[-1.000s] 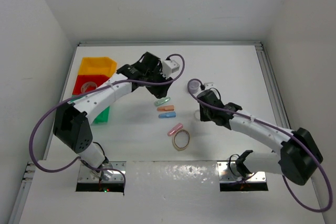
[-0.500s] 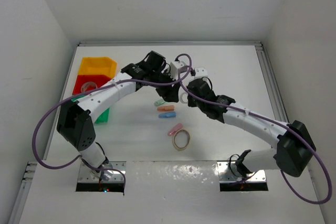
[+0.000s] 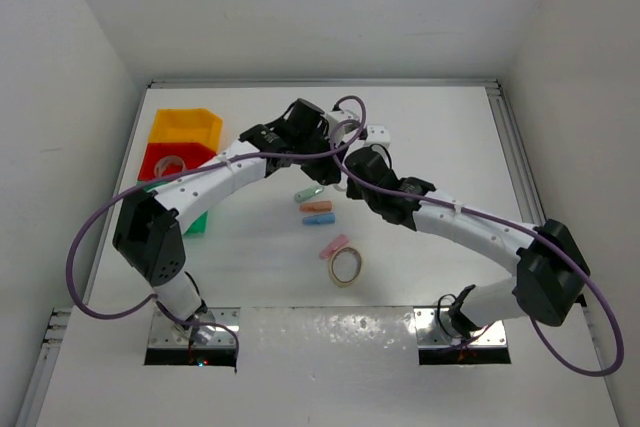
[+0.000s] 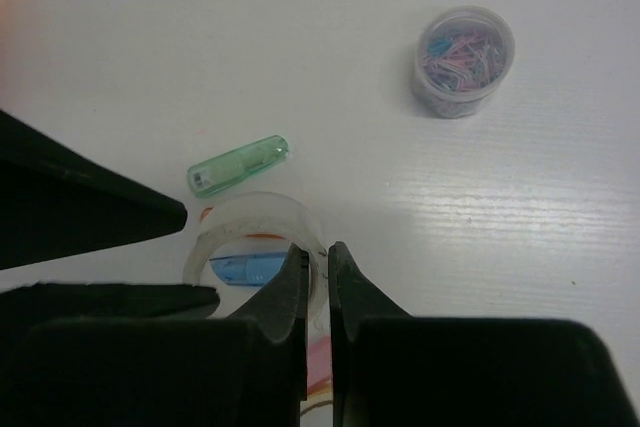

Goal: Sort the stationery into containers
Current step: Place the stationery in the storage box.

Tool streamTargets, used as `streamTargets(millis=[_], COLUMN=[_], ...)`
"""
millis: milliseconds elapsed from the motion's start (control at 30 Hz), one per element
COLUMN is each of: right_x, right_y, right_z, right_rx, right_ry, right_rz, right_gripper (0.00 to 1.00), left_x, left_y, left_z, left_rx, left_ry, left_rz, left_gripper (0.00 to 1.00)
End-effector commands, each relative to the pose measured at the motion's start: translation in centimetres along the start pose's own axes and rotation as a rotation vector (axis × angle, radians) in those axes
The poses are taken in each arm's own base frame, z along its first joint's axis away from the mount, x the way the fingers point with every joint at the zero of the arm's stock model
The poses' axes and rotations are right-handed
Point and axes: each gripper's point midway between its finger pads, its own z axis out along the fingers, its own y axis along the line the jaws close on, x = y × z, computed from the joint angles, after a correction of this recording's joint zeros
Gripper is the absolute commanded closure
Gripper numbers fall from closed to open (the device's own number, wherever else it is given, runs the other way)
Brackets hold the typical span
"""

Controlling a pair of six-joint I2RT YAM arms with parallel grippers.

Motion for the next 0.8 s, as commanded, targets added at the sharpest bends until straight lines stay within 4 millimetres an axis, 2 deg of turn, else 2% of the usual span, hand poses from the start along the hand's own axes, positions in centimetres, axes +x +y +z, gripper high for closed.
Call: streamTargets(millis=[0,67,233,333,433,567,667,700,767], right_x=[-2.7,-2.5,-2.4,-2.2,-2.1,-2.0,-1.8,-1.8,-2.0], right_y=[1.7,1.6,2.3,2.4,2.3,2.1,2.6,2.7,2.7], right_z=[-0.9,-0.9,-0.8,-0.8,-0.9,-1.0,-0.9,-0.9,-1.0], right_rx=[-0.021,-0.019,-0.041,-0.042,-0.04,-0.042,-0.064,-0.074,-0.075], right_ry=[-0.076,-0.079,-0.073,-0.065,-0.062,-0.068,-0.052,-0.049,-0.043], right_rz=[0.074,0.114,0.195,0.216,0.226,0.234,0.202,0.168,0.121], right_gripper=[1.0,1.0,1.0,1.0,1.0,1.0,1.0,0.94,0.8], left_x=[-1.4,-1.4,-1.2,-0.7,-0.4,-0.6,-0.6,-0.5,-0.2], left_y=[0.7,1.1,0.3,1.0,2.0,2.1,2.1,2.2,4.2], left_z=[0.8,1.2,2.7,3.0,3.0,2.8,2.7,2.5,1.9], left_rx=[-0.099,-0.154,-0.152,-0.193,-0.244,-0.25,-0.251,-0.254,-0.307], left_ry=[-0.036,-0.032,-0.031,-0.024,-0.018,-0.023,-0.02,-0.017,-0.012], left_rz=[-0.019,-0.011,0.004,0.002,0.009,0.017,0.017,0.018,0.0], left_gripper=[0.68,0.68,0.66,0.68,0.74,1.0,1.0,1.0,1.0])
